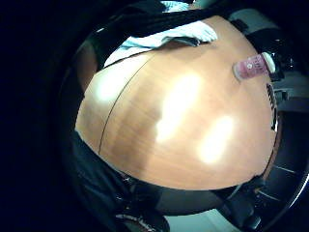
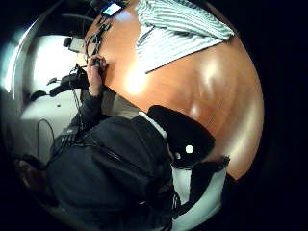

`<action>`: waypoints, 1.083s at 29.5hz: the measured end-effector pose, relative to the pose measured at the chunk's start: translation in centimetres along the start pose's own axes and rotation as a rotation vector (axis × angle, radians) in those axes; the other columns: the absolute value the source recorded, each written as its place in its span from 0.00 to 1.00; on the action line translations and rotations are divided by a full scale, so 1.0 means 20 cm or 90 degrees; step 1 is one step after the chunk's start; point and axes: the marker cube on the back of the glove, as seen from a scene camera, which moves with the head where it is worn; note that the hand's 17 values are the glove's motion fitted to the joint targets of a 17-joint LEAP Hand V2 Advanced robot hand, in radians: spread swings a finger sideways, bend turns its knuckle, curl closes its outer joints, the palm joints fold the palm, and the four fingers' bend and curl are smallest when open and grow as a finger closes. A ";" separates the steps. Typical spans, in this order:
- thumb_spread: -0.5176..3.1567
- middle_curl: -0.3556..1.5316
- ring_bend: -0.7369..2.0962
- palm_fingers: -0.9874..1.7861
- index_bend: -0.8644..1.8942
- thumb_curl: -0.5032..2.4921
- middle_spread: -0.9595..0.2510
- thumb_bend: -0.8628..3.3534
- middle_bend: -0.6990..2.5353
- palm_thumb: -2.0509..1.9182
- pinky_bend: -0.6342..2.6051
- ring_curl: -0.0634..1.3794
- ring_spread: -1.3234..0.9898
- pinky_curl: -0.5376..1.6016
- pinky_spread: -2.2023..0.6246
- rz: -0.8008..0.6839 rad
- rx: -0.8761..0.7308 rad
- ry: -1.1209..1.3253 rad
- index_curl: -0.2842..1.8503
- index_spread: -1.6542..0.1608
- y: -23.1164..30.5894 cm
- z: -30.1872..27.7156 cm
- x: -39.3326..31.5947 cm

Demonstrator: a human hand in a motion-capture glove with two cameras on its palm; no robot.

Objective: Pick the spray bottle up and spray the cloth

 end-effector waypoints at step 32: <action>0.45 0.31 0.35 0.49 0.37 0.23 0.72 0.22 0.27 0.62 0.32 0.18 0.54 0.38 0.87 0.071 -0.011 -0.014 0.26 0.70 -0.08 0.02 0.14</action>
